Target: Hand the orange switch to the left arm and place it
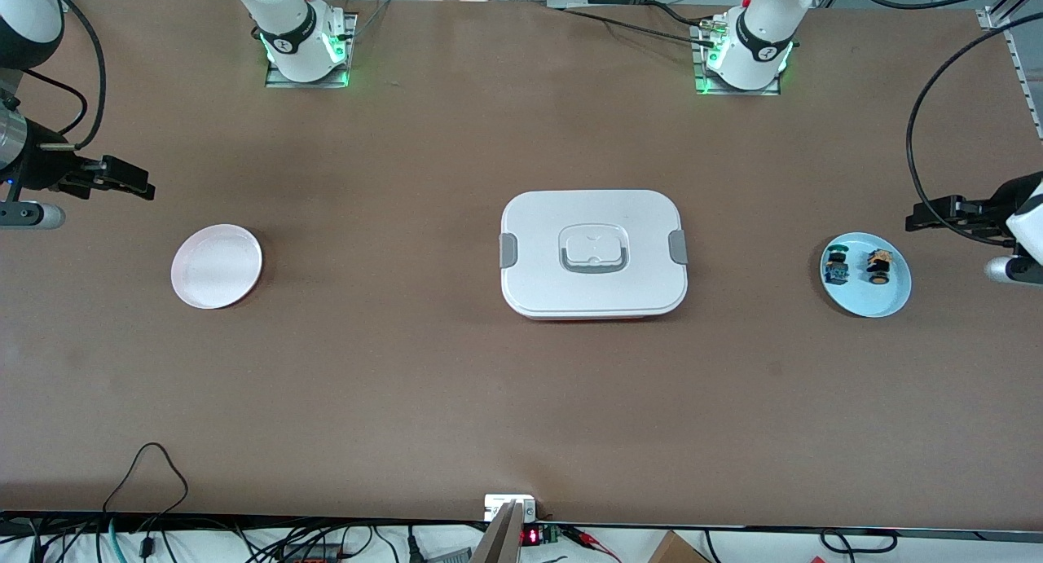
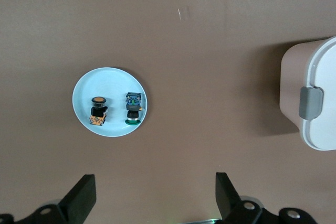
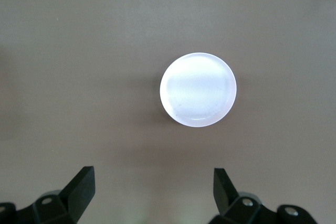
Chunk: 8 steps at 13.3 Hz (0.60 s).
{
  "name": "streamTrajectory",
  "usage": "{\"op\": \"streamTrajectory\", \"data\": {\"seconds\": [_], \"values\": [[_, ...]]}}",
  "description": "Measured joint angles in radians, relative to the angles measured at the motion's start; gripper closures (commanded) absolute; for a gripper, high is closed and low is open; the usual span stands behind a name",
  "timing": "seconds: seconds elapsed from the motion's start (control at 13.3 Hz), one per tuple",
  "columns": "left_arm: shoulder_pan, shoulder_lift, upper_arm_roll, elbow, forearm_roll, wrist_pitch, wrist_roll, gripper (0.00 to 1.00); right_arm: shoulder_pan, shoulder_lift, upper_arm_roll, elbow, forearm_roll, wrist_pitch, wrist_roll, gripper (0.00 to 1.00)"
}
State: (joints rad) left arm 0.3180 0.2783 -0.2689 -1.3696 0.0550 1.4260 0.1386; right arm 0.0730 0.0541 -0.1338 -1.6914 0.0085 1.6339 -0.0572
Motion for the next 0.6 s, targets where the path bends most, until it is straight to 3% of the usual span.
{"op": "streamTrajectory", "data": {"seconds": [0.23, 0.6], "values": [[-0.197, -0.078, 0.214, -0.082, -0.070, -0.009, 0.000, 0.00, 0.017, -0.001, 0.005, 0.000, -0.017, 0.002, 0.000, 0.00], [-0.259, -0.236, 0.285, -0.325, -0.081, 0.091, 0.000, 0.00, 0.047, -0.013, 0.005, 0.012, -0.047, 0.005, 0.000, 0.00]]}}
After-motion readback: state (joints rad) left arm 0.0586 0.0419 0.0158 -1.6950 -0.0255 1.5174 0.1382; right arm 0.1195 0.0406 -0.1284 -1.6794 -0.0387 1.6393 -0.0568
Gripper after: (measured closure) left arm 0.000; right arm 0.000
